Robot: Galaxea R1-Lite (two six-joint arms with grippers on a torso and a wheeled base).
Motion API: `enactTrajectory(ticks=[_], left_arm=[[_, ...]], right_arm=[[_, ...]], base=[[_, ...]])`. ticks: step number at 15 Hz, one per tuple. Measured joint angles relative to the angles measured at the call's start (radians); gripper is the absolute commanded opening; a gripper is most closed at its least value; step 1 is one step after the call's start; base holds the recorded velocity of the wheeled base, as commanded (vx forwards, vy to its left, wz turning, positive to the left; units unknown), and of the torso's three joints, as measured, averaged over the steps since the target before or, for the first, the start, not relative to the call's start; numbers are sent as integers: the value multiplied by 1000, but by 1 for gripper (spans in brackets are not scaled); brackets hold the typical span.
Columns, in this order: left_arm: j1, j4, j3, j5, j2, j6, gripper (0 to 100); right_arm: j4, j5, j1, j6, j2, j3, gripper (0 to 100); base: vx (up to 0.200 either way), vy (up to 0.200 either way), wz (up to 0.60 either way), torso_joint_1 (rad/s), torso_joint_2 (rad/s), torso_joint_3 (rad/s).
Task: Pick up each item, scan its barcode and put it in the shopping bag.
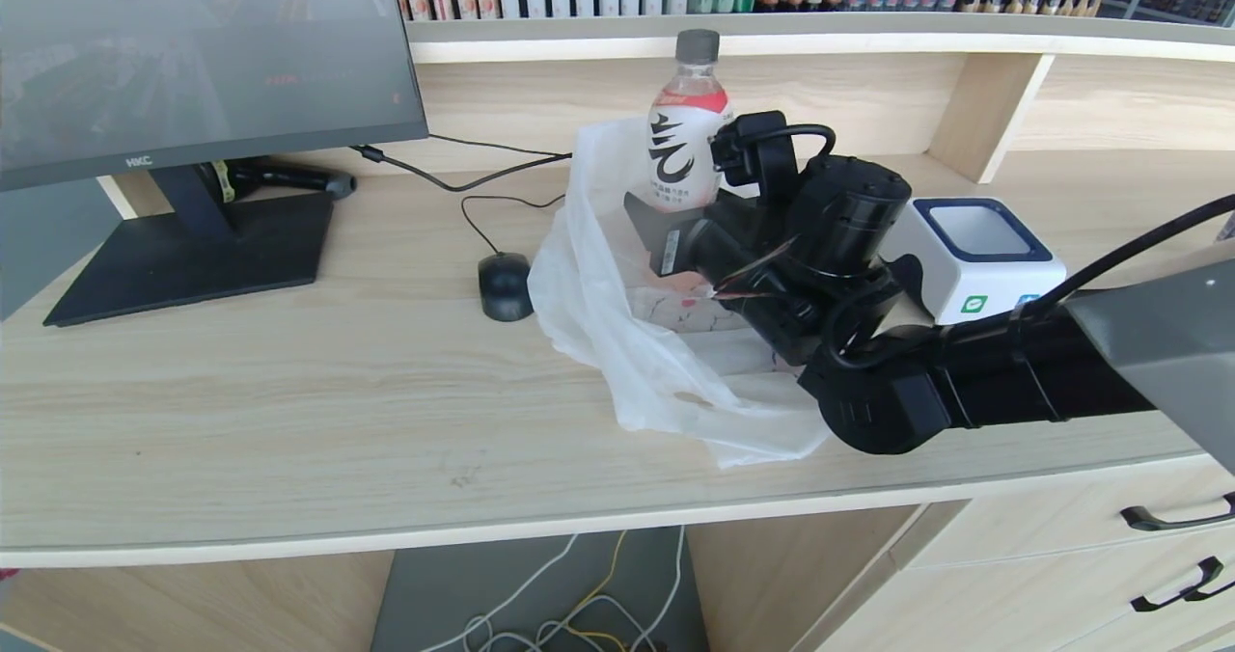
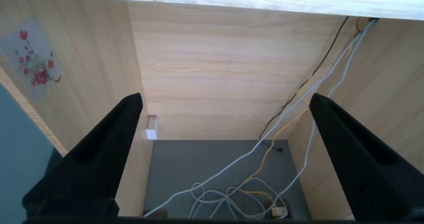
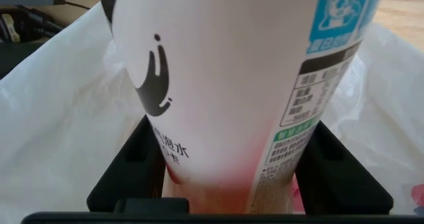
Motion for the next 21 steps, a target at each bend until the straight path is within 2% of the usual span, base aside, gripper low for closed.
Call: enactTrajectory(ticks=[4, 21], left_arm=[[0, 0, 0, 0, 0, 0, 100], [0, 0, 0, 0, 0, 0, 100]], right_arm=[[-6, -4, 0, 42, -1, 0, 100], [-7, -6, 13, 26, -85, 63, 100]], base=[[0, 0, 0, 0, 0, 0], [0, 0, 0, 0, 0, 0]])
